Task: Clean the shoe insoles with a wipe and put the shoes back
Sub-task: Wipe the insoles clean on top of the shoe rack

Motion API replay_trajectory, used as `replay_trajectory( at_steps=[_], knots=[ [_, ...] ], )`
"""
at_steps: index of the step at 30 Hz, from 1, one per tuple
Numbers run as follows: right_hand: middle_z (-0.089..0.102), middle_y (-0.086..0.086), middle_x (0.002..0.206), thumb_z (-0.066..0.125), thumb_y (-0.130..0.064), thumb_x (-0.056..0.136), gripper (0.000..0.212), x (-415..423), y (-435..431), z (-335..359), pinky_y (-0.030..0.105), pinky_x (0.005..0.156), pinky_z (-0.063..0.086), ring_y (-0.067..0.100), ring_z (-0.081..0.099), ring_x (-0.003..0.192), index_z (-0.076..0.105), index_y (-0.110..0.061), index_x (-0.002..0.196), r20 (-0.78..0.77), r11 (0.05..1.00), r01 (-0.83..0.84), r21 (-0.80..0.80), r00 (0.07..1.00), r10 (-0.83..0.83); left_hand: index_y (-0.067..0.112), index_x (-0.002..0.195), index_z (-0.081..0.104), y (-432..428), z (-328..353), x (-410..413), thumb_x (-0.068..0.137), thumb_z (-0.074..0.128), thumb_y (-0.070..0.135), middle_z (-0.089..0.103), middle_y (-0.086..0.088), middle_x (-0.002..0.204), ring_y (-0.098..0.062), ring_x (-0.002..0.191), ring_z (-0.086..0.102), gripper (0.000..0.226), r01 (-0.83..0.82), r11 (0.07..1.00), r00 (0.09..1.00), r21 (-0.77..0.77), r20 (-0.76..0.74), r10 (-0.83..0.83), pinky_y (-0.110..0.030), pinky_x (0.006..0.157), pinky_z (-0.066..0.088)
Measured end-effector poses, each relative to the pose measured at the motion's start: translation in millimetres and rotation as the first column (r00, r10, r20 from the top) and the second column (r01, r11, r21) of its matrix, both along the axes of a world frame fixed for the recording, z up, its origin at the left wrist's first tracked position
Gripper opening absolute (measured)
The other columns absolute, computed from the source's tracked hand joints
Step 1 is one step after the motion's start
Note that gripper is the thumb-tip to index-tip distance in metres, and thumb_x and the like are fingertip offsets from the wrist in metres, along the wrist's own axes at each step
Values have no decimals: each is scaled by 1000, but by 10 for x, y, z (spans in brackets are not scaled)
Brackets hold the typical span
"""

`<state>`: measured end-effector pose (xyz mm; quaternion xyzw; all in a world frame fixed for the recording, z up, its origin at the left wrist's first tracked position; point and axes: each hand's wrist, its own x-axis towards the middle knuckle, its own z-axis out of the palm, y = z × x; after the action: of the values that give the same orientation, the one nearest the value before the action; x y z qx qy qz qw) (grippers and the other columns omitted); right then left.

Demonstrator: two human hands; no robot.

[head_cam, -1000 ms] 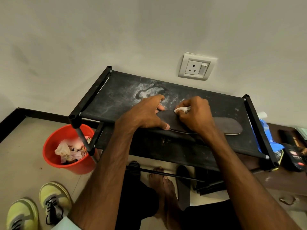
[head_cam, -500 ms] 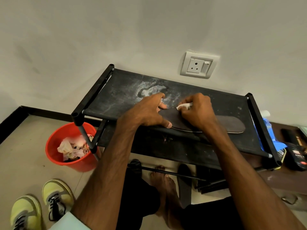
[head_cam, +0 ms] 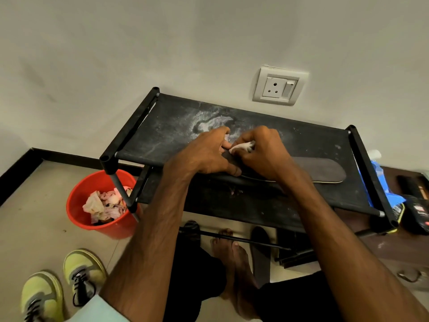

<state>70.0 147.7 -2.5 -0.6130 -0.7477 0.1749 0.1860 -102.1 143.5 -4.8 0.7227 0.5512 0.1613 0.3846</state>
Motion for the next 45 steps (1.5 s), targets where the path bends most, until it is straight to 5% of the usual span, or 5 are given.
replay_trajectory(
  at_steps=[6, 17, 27, 35, 45],
  knots=[
    [77, 6, 98, 77, -26, 86, 13, 138, 16, 17, 47, 83, 61, 25, 71, 91, 81, -24, 98, 33, 982, 190, 13, 981, -191, 18, 157, 27, -15, 0, 7, 66, 94, 35, 59, 3, 136, -17, 114, 59, 114, -8, 1000, 1000, 13, -26, 8, -42, 102, 51],
    [76, 10, 91, 79, -10, 83, 22, -201, -37, 54, 40, 75, 62, 22, 71, 79, 80, -15, 104, 113, 983, -169, 70, 981, 160, 22, 121, 55, -65, 89, 18, 71, 88, 23, 64, 5, 106, -11, 90, 62, 59, 29, 997, 997, 65, -69, -25, -25, 69, 49],
    [79, 0, 105, 81, -8, 82, 28, 44, -169, 184, 31, 91, 59, 14, 72, 96, 82, -26, 104, 32, 940, -338, -47, 940, 339, 22, 126, 62, -76, 123, 71, 72, 89, 25, 65, 3, 122, -15, 110, 61, 60, 58, 998, 996, 33, -63, -56, -37, 97, 52],
    [78, -11, 103, 81, -7, 83, 27, 467, -274, 301, 13, 81, 54, 2, 69, 93, 83, -30, 99, 35, 942, -302, -143, 950, 310, 30, 134, 62, -69, 105, 60, 73, 89, 29, 59, 3, 137, -10, 105, 53, 67, 41, 999, 997, 8, -73, -40, -33, 92, 46],
    [78, -11, 97, 77, -9, 83, 28, 445, -366, 230, 22, 80, 59, 1, 70, 86, 82, -32, 98, -4, 973, -226, -44, 974, 226, 27, 136, 61, -77, 124, 65, 75, 88, 27, 58, 1, 139, -10, 108, 51, 66, 36, 999, 997, -7, -75, -37, -37, 100, 46]
  ],
)
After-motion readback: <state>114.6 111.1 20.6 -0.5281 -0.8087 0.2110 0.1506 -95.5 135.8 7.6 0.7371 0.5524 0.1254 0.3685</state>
